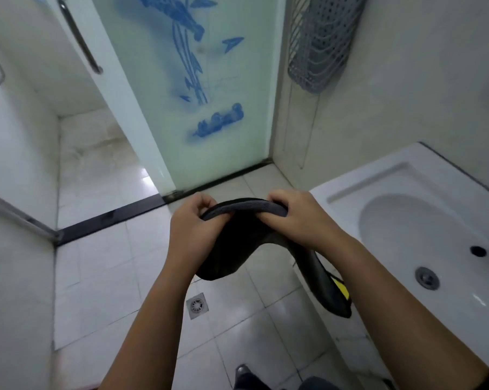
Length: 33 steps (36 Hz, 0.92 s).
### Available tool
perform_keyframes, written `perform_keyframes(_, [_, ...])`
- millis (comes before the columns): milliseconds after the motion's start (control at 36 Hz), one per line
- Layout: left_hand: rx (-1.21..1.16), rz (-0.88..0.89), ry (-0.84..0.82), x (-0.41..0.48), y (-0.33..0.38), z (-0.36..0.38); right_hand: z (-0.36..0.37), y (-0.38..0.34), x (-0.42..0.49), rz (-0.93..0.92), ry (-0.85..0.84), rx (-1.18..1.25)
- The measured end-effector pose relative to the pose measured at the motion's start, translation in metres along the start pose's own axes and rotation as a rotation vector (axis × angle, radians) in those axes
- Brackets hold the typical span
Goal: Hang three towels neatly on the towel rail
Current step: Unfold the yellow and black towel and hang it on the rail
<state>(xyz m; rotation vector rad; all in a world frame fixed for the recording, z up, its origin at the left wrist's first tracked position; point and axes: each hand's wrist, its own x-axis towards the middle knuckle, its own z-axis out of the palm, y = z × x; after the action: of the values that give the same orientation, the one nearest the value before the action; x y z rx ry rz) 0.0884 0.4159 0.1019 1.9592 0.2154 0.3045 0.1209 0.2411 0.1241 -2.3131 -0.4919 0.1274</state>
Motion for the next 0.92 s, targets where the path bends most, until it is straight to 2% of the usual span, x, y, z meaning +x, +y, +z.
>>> perform_keyframes(222, [0.061,-0.008,0.130,0.027,-0.026,-0.064,0.052,-0.032,0.057,-0.104,-0.076,-0.025])
perform_keyframes(528, [0.098,-0.061,0.203,0.100,-0.058,-0.091,0.092,-0.041,0.156,-0.130,-0.130,0.022])
perform_keyframes(667, [0.024,-0.046,0.189,0.164,-0.066,-0.075,0.100,-0.030,0.216,-0.144,-0.098,0.064])
perform_keyframes(833, [0.081,-0.008,0.026,0.254,-0.055,-0.046,0.090,-0.020,0.295,-0.110,-0.042,0.199])
perform_keyframes(917, [0.101,0.033,0.011,0.291,-0.051,-0.042,0.082,-0.017,0.332,-0.107,-0.044,0.187])
